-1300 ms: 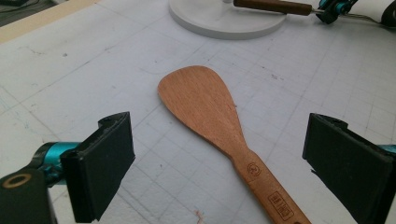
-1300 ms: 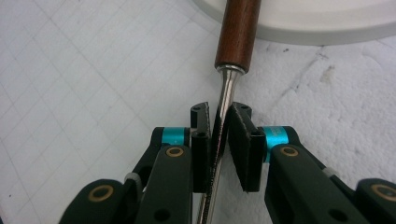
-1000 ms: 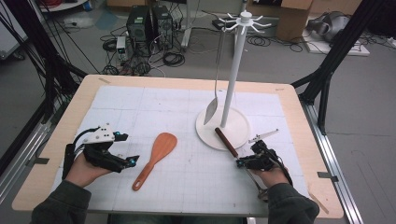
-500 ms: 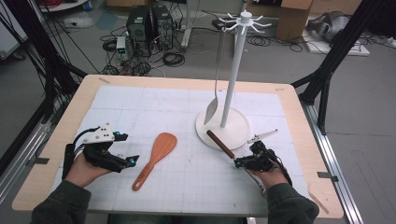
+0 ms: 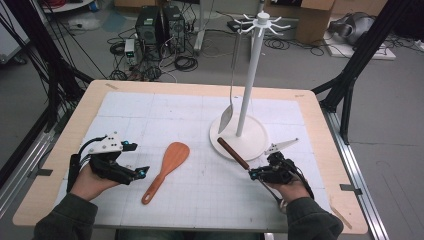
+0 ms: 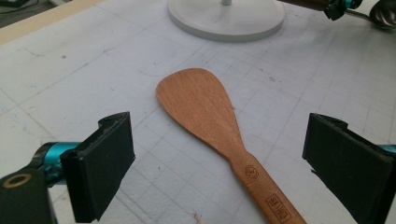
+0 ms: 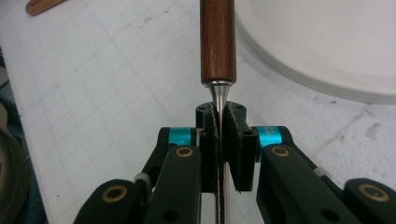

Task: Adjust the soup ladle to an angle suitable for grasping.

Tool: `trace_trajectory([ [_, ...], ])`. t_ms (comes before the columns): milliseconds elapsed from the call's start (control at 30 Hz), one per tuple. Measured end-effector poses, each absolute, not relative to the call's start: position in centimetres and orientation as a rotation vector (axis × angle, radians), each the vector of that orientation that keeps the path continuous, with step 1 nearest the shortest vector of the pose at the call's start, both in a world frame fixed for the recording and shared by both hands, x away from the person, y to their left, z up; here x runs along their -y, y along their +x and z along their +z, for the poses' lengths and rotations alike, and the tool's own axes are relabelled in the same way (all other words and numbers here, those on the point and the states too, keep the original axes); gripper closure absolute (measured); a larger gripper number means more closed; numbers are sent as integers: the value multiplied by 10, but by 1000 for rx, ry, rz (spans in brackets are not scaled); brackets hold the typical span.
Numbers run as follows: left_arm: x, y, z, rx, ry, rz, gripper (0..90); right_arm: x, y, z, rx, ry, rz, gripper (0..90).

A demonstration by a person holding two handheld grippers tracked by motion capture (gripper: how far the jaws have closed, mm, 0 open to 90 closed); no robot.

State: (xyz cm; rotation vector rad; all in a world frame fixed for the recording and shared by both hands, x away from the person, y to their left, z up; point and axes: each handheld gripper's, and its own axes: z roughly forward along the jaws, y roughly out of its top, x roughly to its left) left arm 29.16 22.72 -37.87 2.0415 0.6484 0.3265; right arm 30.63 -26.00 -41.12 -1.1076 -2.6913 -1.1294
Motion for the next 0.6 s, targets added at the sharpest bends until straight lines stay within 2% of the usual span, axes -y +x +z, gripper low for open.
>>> trace_trajectory([
  [600, -220, 294, -372, -646, 2012, 289, 110, 249, 299, -392, 2683, -1007, -1277, 847],
])
